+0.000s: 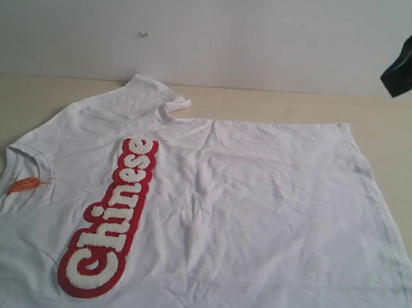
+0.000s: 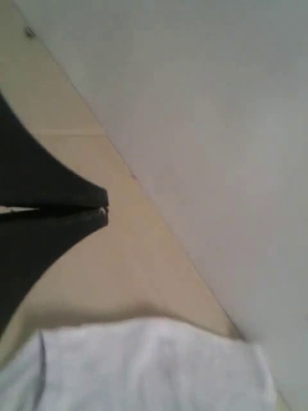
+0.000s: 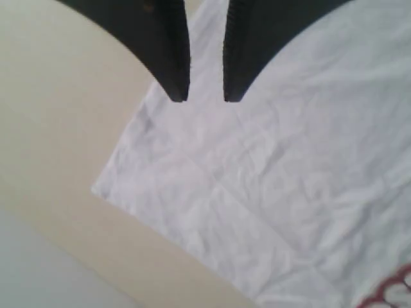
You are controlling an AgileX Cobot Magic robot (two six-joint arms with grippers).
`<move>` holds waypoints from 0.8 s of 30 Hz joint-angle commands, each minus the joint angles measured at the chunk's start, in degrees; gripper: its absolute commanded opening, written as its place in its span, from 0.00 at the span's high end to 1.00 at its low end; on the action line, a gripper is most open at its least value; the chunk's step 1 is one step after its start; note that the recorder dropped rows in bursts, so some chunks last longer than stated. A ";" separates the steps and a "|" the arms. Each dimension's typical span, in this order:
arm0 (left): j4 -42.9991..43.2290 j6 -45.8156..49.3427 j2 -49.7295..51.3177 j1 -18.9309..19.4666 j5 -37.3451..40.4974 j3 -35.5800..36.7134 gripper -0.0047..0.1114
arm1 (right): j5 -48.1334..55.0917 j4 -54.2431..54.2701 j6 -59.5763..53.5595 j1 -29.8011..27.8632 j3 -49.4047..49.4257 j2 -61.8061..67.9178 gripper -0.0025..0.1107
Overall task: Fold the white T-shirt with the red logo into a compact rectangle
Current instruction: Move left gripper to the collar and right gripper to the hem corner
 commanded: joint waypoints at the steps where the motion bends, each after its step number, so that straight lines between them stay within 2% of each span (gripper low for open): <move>1: -41.44 40.87 10.66 -0.30 19.05 -8.50 0.96 | 0.36 -4.48 4.75 -0.23 -3.25 4.92 0.79; 3: -76.61 76.14 15.65 -0.30 27.46 -18.28 0.96 | 1.04 -2.93 -0.61 -0.23 -3.36 4.92 0.79; 4: -88.30 91.45 16.80 -0.30 35.11 -22.53 0.96 | 2.79 -2.93 -5.65 -0.23 -3.36 5.05 0.79; 6: -97.85 112.63 16.99 -0.59 52.86 -28.22 0.96 | 7.43 -2.94 -18.35 -0.23 -3.36 6.54 0.79; 7: -97.41 121.23 16.30 -0.98 58.20 -28.65 0.96 | 9.59 -1.44 -23.89 -0.23 -3.36 7.49 0.79; 8: -96.19 128.79 15.14 -1.29 58.20 -28.11 0.96 | 11.58 1.50 -28.36 -0.23 -3.36 8.53 0.79; 10: -97.59 134.33 13.85 -1.29 58.20 -25.91 0.96 | 12.09 4.07 -35.10 0.36 -1.77 9.06 0.79; 12: -99.74 135.95 13.16 -1.29 52.91 -23.18 0.91 | 11.98 0.25 -38.70 2.65 0.52 8.93 0.79; 15: -100.35 138.46 13.46 -1.53 47.11 -19.01 0.70 | 10.75 -8.63 -38.25 6.13 4.33 8.35 0.78; 17: -97.86 140.29 13.98 -1.53 45.05 -15.67 0.49 | 8.18 -10.78 -37.55 6.74 6.73 8.00 0.77; 18: -95.59 140.29 14.07 -1.53 42.92 -13.66 0.50 | 7.14 -10.79 -37.55 6.74 8.17 7.92 0.76; 22: -92.96 141.08 14.07 -1.53 36.97 -9.55 0.68 | 4.11 -10.90 -37.55 6.74 12.14 7.54 0.72; 24: -92.96 141.60 14.07 -1.53 31.43 -7.39 0.66 | -0.06 -11.32 -37.21 6.74 14.53 6.80 0.65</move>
